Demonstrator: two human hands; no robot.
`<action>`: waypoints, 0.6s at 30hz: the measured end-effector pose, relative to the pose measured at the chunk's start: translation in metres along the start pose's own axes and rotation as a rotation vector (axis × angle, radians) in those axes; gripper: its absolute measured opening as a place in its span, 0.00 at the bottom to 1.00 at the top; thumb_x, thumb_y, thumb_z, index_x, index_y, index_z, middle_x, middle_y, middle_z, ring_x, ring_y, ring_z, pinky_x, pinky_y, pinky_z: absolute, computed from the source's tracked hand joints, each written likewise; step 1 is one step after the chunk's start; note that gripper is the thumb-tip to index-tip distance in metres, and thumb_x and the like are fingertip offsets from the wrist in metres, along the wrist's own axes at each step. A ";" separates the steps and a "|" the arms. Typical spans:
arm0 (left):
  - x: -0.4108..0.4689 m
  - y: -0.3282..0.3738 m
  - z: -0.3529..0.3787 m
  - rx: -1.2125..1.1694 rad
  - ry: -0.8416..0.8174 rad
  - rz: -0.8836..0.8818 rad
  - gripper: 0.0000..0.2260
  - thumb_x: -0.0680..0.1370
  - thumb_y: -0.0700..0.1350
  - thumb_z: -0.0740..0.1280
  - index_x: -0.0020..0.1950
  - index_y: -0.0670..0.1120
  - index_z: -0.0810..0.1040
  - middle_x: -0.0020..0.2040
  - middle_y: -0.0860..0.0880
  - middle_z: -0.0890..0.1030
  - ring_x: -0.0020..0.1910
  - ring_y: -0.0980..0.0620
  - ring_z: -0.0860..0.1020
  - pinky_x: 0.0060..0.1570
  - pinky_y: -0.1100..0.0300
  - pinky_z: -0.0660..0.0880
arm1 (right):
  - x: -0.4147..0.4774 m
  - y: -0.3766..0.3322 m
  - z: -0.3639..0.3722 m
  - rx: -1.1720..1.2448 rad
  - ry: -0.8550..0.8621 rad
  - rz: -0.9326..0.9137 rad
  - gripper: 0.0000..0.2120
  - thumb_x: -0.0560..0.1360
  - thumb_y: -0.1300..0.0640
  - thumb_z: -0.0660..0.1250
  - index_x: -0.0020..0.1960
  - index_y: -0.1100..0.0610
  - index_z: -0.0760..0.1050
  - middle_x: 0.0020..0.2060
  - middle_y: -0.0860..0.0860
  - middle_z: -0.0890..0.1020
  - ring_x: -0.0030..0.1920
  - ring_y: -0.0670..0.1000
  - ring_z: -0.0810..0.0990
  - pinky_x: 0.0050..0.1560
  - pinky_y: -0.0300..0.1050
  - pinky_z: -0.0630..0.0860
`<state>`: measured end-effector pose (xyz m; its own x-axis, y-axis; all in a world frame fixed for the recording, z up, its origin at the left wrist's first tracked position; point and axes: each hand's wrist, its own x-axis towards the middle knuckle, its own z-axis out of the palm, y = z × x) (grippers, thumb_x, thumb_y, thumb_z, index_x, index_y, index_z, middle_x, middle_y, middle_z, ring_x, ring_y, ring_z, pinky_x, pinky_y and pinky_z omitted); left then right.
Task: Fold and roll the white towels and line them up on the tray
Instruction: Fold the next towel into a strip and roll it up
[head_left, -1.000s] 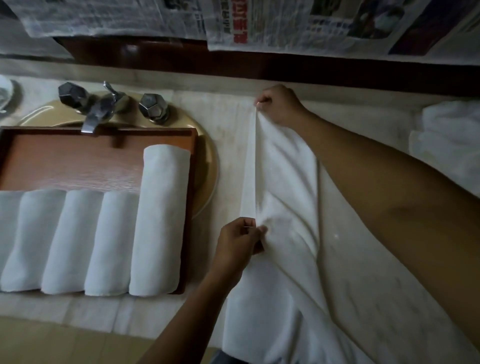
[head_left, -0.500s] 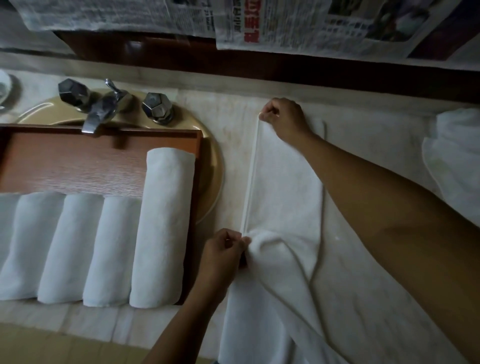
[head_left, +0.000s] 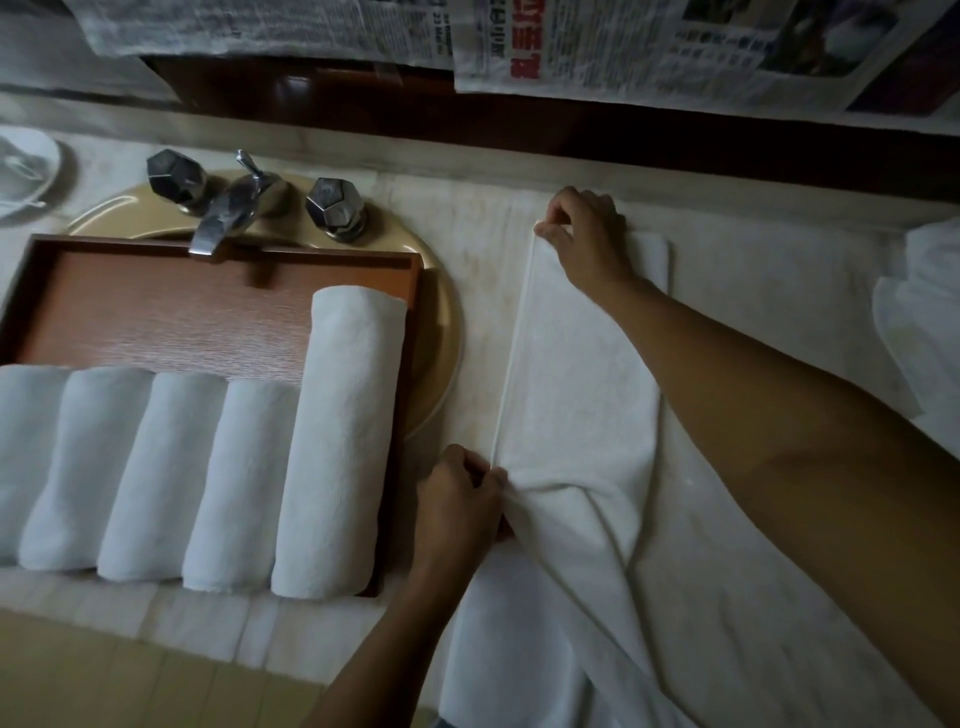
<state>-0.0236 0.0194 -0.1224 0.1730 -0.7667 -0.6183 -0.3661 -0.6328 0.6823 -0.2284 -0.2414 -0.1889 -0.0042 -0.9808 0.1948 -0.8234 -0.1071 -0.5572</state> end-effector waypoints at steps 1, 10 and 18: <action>0.000 0.000 0.000 -0.006 -0.002 0.002 0.05 0.81 0.42 0.71 0.48 0.42 0.77 0.41 0.44 0.84 0.30 0.50 0.84 0.28 0.63 0.78 | 0.000 -0.001 0.000 -0.054 -0.004 -0.016 0.08 0.79 0.52 0.71 0.47 0.53 0.73 0.48 0.52 0.80 0.54 0.58 0.74 0.53 0.55 0.71; -0.001 0.000 -0.001 0.012 -0.001 0.016 0.06 0.81 0.43 0.71 0.48 0.43 0.77 0.37 0.46 0.84 0.29 0.51 0.84 0.28 0.61 0.80 | -0.118 -0.029 -0.011 -0.354 -0.265 -0.128 0.25 0.85 0.44 0.53 0.80 0.48 0.63 0.82 0.51 0.60 0.82 0.58 0.55 0.78 0.68 0.52; -0.015 0.001 0.007 -0.013 -0.214 -0.005 0.05 0.81 0.43 0.70 0.48 0.43 0.80 0.44 0.45 0.85 0.40 0.49 0.85 0.43 0.57 0.84 | -0.111 -0.016 -0.009 -0.422 -0.318 -0.103 0.28 0.85 0.38 0.43 0.83 0.42 0.51 0.83 0.45 0.51 0.83 0.54 0.46 0.79 0.67 0.46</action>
<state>-0.0329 0.0312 -0.1155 -0.0242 -0.7237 -0.6897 -0.3537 -0.6391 0.6830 -0.2204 -0.1290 -0.1942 0.2067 -0.9766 -0.0591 -0.9672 -0.1948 -0.1630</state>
